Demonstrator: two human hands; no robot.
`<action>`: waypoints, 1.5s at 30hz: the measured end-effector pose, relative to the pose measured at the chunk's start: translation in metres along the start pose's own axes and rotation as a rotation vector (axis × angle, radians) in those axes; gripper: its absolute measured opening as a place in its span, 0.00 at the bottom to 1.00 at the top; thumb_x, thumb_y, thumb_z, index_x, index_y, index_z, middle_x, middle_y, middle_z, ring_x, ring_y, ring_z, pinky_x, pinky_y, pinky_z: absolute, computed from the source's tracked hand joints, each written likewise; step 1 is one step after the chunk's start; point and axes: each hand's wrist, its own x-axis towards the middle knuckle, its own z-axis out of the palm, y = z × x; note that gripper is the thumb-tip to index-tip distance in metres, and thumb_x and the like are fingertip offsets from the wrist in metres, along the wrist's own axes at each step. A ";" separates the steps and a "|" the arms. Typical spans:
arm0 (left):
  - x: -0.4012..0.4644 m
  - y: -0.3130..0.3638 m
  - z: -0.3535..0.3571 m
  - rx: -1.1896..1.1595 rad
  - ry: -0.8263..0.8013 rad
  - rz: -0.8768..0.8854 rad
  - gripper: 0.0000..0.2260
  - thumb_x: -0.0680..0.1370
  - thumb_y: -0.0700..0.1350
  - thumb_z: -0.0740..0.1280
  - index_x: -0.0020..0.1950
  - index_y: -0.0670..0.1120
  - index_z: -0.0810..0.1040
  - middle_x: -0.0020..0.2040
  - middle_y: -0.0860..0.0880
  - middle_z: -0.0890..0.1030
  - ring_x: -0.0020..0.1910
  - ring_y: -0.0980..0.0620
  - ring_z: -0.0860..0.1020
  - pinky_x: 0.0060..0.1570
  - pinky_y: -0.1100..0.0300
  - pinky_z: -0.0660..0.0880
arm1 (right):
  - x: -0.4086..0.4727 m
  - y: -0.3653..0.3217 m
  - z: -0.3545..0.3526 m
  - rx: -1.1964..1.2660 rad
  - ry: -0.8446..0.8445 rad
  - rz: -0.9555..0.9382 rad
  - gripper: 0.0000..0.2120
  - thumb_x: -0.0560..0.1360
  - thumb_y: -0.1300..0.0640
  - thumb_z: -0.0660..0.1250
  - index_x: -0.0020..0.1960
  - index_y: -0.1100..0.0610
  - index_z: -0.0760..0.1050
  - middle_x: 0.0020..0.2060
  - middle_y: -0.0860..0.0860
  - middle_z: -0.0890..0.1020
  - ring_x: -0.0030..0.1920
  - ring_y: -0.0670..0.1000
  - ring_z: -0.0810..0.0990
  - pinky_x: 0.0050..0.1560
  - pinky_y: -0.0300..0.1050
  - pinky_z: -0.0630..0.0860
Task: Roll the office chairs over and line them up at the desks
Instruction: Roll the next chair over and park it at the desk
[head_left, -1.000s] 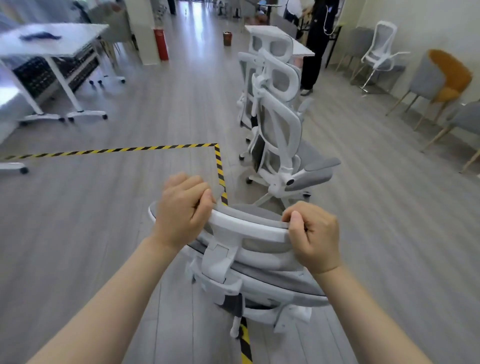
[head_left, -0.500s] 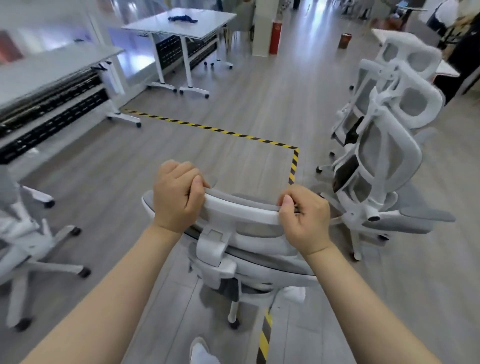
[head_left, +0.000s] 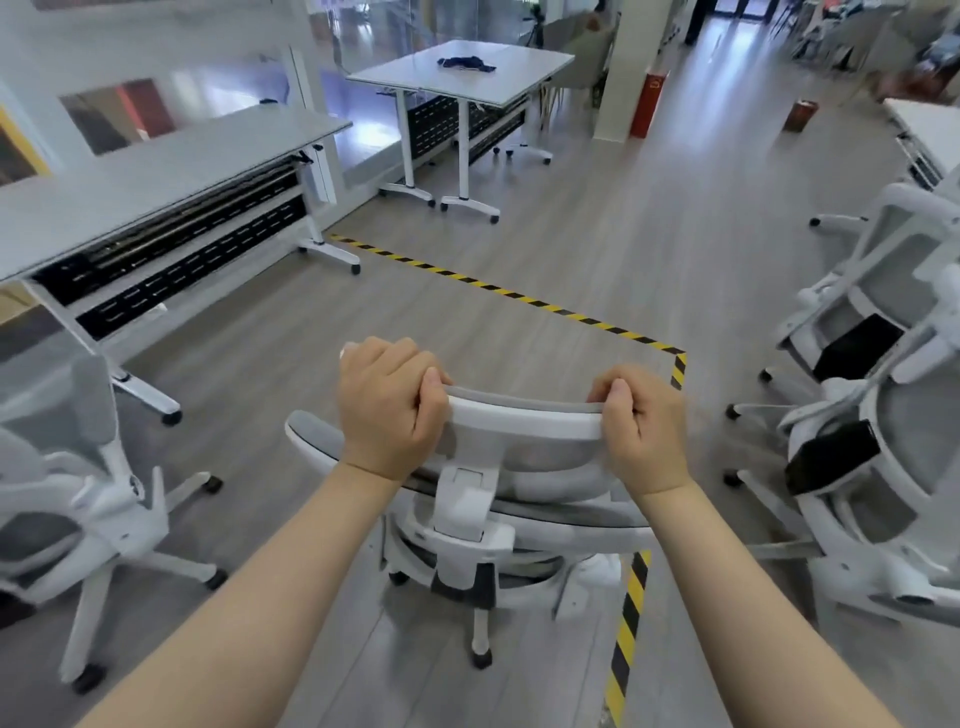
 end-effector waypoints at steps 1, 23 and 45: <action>0.009 -0.013 0.006 0.013 0.001 -0.006 0.17 0.77 0.43 0.55 0.30 0.46 0.75 0.30 0.50 0.74 0.32 0.47 0.69 0.38 0.46 0.67 | 0.015 0.005 0.013 0.012 0.000 0.012 0.17 0.74 0.58 0.52 0.33 0.62 0.74 0.28 0.53 0.75 0.32 0.48 0.72 0.32 0.29 0.62; 0.194 -0.297 0.134 0.347 0.089 -0.269 0.16 0.76 0.41 0.55 0.32 0.45 0.77 0.31 0.50 0.76 0.34 0.46 0.72 0.42 0.47 0.67 | 0.353 0.107 0.310 0.264 -0.382 -0.204 0.13 0.73 0.58 0.51 0.34 0.60 0.70 0.29 0.49 0.71 0.31 0.46 0.68 0.33 0.39 0.63; 0.394 -0.619 0.266 0.452 0.092 -0.384 0.15 0.77 0.41 0.56 0.32 0.45 0.76 0.30 0.53 0.72 0.34 0.50 0.67 0.42 0.53 0.64 | 0.667 0.173 0.630 0.306 -0.447 -0.185 0.11 0.72 0.64 0.52 0.35 0.57 0.68 0.29 0.51 0.70 0.30 0.47 0.66 0.32 0.41 0.62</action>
